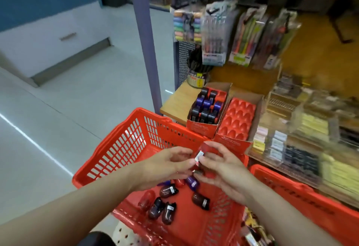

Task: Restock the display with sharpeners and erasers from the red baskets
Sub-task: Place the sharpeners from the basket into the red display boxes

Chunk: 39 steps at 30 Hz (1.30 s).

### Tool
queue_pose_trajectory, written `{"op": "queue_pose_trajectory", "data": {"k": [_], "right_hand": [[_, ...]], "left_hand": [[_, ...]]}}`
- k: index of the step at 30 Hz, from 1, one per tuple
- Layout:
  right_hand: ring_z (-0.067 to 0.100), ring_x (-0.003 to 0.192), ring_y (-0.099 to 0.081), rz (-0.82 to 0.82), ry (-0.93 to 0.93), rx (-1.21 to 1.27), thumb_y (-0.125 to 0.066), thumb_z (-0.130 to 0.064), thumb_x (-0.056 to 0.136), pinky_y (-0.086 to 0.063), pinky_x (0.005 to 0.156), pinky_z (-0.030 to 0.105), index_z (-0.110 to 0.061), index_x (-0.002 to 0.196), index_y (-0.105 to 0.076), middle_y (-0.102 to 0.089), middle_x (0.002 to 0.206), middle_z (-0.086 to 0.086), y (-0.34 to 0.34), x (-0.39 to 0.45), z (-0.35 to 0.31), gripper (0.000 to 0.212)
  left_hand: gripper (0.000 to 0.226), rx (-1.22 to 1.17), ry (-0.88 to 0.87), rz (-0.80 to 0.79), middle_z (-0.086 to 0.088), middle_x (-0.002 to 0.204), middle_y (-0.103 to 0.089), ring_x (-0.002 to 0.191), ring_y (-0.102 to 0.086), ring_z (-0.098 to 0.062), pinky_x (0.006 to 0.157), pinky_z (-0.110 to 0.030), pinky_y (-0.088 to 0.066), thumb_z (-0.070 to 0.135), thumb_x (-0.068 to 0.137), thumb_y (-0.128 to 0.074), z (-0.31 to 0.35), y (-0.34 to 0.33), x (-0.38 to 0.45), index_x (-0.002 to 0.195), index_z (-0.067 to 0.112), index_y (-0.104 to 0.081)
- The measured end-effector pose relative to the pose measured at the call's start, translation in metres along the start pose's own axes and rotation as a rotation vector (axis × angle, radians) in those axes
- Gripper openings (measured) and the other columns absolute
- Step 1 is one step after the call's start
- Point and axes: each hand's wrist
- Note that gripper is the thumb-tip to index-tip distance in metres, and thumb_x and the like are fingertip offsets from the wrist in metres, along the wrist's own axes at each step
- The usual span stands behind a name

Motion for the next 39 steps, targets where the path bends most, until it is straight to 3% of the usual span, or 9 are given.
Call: {"op": "queue_pose_trajectory", "data": {"k": [4,7,10,13,16,20,24,28,39], "right_hand": [[0.012,0.089,-0.071,0.052,0.157,-0.277,-0.077,-0.011,0.082,-0.055,0.076,0.024,-0.024,0.108,-0.065,-0.074,0.099,0.004,-0.007,-0.009,-0.032,0.031],[-0.002,0.081,-0.067,0.137,0.324,-0.578,-0.082,-0.021,0.077,-0.048,0.069,0.010,-0.023,0.097,-0.068,-0.071,0.097,-0.002,-0.002,-0.002,-0.068,0.025],[-0.006,0.072,-0.064,0.131,0.438,-0.796,-0.085,-0.020,0.073,-0.048,0.067,0.008,-0.022,0.092,-0.064,-0.070,0.091,-0.005,0.006,0.016,-0.115,0.029],[0.003,0.085,-0.068,0.255,0.509,-0.887,-0.089,-0.020,0.067,-0.054,0.079,0.018,-0.024,0.097,-0.066,-0.070,0.095,-0.006,0.021,0.043,-0.162,0.038],[0.005,0.083,-0.069,0.374,0.574,-0.895,-0.091,-0.015,0.063,-0.056,0.080,0.023,-0.025,0.092,-0.068,-0.071,0.091,-0.005,0.033,0.073,-0.187,0.038],[-0.008,0.065,-0.065,0.487,0.648,-0.915,-0.092,-0.011,0.060,-0.047,0.057,0.003,-0.031,0.080,-0.064,-0.068,0.079,-0.014,0.042,0.115,-0.189,0.039],[-0.007,0.070,-0.063,0.556,0.671,-0.989,-0.089,-0.019,0.068,-0.043,0.055,0.001,-0.030,0.090,-0.068,-0.069,0.086,-0.014,0.045,0.151,-0.190,0.033],[0.011,0.087,-0.067,0.555,0.630,-1.162,-0.087,-0.026,0.071,-0.053,0.083,0.024,-0.023,0.103,-0.071,-0.071,0.096,-0.005,0.038,0.184,-0.187,0.036],[0.016,0.102,-0.064,0.575,0.495,-1.212,-0.086,-0.025,0.073,-0.049,0.087,0.024,-0.019,0.103,-0.072,-0.071,0.108,0.002,0.035,0.220,-0.172,0.034]], "left_hand": [[0.024,0.041,-0.137,0.071,-0.010,0.101,-0.070,0.089,-0.070,-0.014,0.080,-0.021,-0.056,0.008,0.090,-0.066,0.024,-0.013,-0.004,0.115,0.009,-0.066],[0.029,0.093,-0.182,0.117,-0.014,0.113,-0.069,0.097,-0.069,-0.018,0.083,-0.023,-0.056,0.006,0.091,-0.066,0.042,-0.018,0.007,0.119,0.006,-0.065],[0.040,0.241,-0.270,0.199,-0.014,0.123,-0.064,0.110,-0.065,-0.021,0.087,-0.019,-0.054,0.008,0.091,-0.068,0.067,-0.017,0.036,0.129,0.008,-0.059],[0.043,0.579,-0.434,0.401,-0.005,0.130,-0.058,0.116,-0.057,-0.016,0.086,-0.005,-0.042,0.010,0.093,-0.065,0.093,-0.005,0.078,0.134,0.013,-0.055],[0.050,0.978,-0.530,0.528,-0.004,0.144,-0.045,0.128,-0.044,-0.018,0.105,-0.016,-0.029,0.021,0.094,-0.063,0.108,0.011,0.119,0.140,0.010,-0.049],[0.068,1.214,-0.474,0.417,-0.006,0.162,-0.018,0.151,-0.012,-0.022,0.122,-0.032,-0.012,0.041,0.098,-0.054,0.103,0.019,0.163,0.153,0.009,-0.030],[0.071,1.194,-0.399,0.356,0.001,0.165,0.000,0.151,-0.002,-0.013,0.123,-0.029,-0.007,0.049,0.101,-0.040,0.083,0.021,0.182,0.157,0.012,-0.016],[0.068,1.108,-0.447,0.373,0.012,0.164,0.002,0.150,-0.006,-0.006,0.121,-0.023,-0.012,0.049,0.101,-0.039,0.072,0.022,0.185,0.157,0.016,-0.018],[0.064,1.038,-0.458,0.333,0.019,0.163,0.001,0.147,-0.013,0.000,0.112,-0.015,-0.016,0.045,0.101,-0.045,0.071,0.029,0.186,0.155,0.018,-0.025]]}}
Point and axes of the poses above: each hand's wrist, its own x-axis towards the middle knuckle, its own y-axis out of the back of the hand, z = x × y
